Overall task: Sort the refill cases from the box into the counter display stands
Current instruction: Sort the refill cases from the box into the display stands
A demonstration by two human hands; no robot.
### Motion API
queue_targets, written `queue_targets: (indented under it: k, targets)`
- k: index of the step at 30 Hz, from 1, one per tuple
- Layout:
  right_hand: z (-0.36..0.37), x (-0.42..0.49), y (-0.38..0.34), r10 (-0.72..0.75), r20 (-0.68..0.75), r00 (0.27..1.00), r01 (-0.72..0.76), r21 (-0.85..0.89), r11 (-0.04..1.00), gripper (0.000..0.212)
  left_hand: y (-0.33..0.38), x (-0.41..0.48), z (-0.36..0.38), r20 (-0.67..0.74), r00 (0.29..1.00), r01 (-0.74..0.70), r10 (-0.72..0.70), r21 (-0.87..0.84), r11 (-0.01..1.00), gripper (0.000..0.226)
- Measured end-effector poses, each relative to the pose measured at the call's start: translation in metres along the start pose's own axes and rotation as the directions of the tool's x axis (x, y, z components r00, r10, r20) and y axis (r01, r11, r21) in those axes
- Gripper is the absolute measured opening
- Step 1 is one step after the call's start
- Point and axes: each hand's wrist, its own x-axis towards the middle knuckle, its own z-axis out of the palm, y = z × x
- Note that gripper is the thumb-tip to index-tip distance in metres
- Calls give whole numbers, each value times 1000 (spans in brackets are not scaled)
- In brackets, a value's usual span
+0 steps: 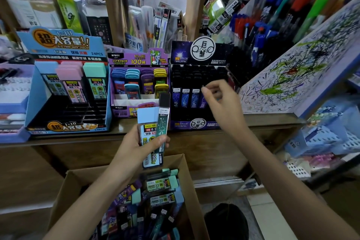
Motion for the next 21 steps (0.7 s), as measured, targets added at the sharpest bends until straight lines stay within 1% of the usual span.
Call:
queue_targets:
  k: [2,3,4,7,9,11,12,15,16,18,19,21]
  targets:
    - [5,-16,-12,68,214,974,-119,234,965,9,0,3,7,29,1000,-5,4,15,1000,44]
    - [8,-22,-16,83,297,951,-180,316,931,7,0,4,11,42,999,-6,5,25,1000,44]
    - [10,-27,-18,85,345,935,-215,360,908,6,-1,5,14,52,999,-6,4,37,999,45]
    - [11,-34,-20,66,383,922,-217,367,904,5,-5,9,24,67,998,0,-5,66,998,49]
    - [5,-33,-18,62,392,918,-223,380,897,8,-7,10,30,72,997,6,-10,54,999,47]
    - [-8,-27,-16,70,371,926,-230,407,884,8,-8,11,34,71,997,9,-11,29,1000,43]
    - [-17,-21,-14,78,339,938,-224,419,880,8,-8,12,35,71,997,7,-9,25,1000,41]
    - [-50,4,-7,90,160,983,-152,437,887,9,-7,13,33,60,998,-9,7,27,1000,32]
    - [-59,12,-4,80,89,993,-109,407,907,11,-6,13,32,54,999,-10,8,30,1000,31]
    - [-71,27,5,40,-25,999,-32,270,962,12,-6,12,30,47,999,-11,9,38,999,30]
    - [-72,32,11,25,-49,998,-14,198,980,8,-6,11,30,45,999,-11,9,41,999,29]
    - [-69,39,23,20,-50,999,-14,126,992,5,-6,10,29,41,999,-10,8,38,999,28]
